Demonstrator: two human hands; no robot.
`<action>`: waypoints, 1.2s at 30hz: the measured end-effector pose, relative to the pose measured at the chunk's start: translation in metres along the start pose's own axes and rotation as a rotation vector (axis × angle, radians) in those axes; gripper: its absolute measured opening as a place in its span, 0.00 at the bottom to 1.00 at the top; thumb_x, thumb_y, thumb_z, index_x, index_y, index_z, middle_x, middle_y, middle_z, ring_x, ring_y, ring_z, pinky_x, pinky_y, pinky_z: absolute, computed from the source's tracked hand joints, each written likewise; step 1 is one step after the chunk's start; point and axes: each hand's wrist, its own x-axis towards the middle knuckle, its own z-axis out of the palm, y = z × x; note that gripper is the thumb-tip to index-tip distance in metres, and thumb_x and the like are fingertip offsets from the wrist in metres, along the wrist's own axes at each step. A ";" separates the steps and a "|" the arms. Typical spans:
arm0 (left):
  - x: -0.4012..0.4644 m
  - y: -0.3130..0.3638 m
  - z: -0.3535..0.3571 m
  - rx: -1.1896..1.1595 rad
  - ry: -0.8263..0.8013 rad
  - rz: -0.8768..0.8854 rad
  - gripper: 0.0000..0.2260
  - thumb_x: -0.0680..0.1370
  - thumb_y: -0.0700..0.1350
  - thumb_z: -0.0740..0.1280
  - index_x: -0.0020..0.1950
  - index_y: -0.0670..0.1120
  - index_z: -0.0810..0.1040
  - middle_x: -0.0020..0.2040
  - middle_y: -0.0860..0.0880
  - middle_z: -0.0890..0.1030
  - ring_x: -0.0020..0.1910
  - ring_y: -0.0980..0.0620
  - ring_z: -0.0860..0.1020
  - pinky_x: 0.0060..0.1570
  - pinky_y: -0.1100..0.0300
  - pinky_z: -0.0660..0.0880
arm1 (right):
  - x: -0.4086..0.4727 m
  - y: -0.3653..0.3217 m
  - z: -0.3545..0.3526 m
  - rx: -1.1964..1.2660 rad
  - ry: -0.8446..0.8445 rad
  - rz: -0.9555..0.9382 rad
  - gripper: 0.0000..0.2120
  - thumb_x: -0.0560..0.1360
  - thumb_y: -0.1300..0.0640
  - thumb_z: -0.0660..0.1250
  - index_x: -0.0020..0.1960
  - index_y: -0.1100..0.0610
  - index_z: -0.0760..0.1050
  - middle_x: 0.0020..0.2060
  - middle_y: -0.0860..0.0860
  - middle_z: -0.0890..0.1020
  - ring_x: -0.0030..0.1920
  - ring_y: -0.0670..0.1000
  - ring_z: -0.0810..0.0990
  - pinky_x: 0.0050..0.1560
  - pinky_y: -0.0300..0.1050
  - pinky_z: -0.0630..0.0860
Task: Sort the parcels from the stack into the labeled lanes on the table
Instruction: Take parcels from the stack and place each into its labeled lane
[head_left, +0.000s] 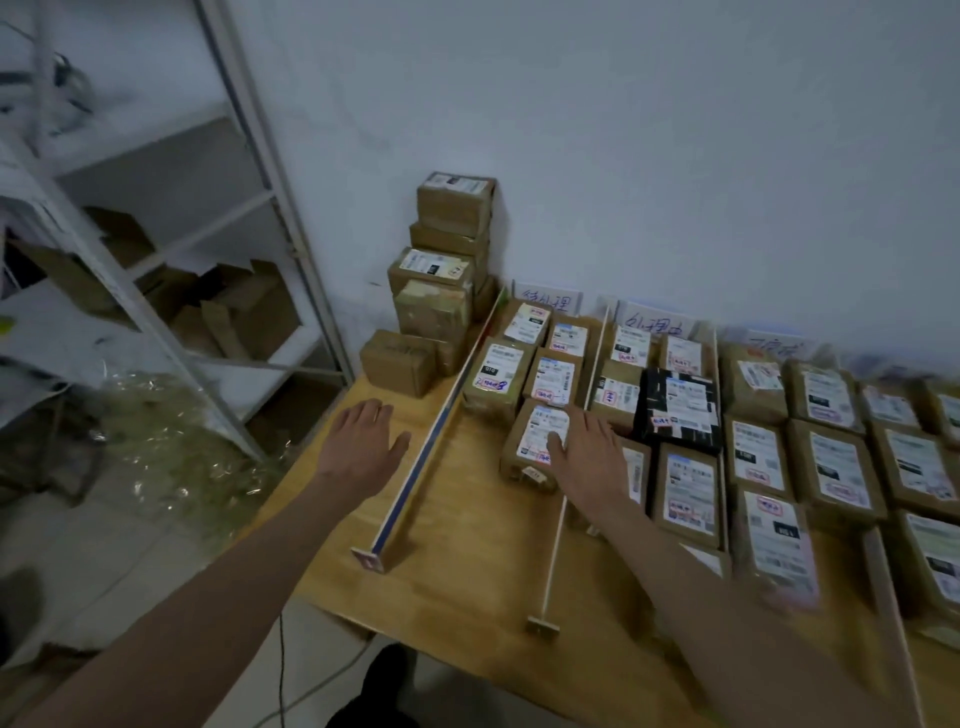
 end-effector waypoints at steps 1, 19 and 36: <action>0.007 -0.010 0.002 -0.005 -0.001 -0.002 0.25 0.83 0.58 0.54 0.75 0.45 0.65 0.74 0.46 0.67 0.74 0.47 0.63 0.75 0.50 0.57 | 0.005 -0.009 0.007 -0.005 -0.002 -0.001 0.22 0.82 0.50 0.57 0.74 0.55 0.64 0.68 0.53 0.73 0.70 0.55 0.70 0.72 0.52 0.65; 0.195 -0.177 0.038 -0.075 -0.130 0.072 0.25 0.82 0.58 0.56 0.73 0.44 0.66 0.71 0.43 0.69 0.71 0.43 0.67 0.72 0.48 0.61 | 0.120 -0.178 0.133 0.052 -0.085 0.278 0.17 0.81 0.50 0.57 0.67 0.55 0.66 0.62 0.52 0.75 0.63 0.52 0.75 0.65 0.52 0.73; 0.326 -0.175 0.114 -0.479 -0.335 -0.083 0.26 0.81 0.53 0.63 0.73 0.40 0.66 0.61 0.38 0.78 0.59 0.38 0.76 0.57 0.46 0.74 | 0.279 -0.197 0.228 0.456 -0.350 0.596 0.25 0.83 0.45 0.56 0.69 0.63 0.68 0.61 0.61 0.78 0.60 0.61 0.79 0.62 0.58 0.76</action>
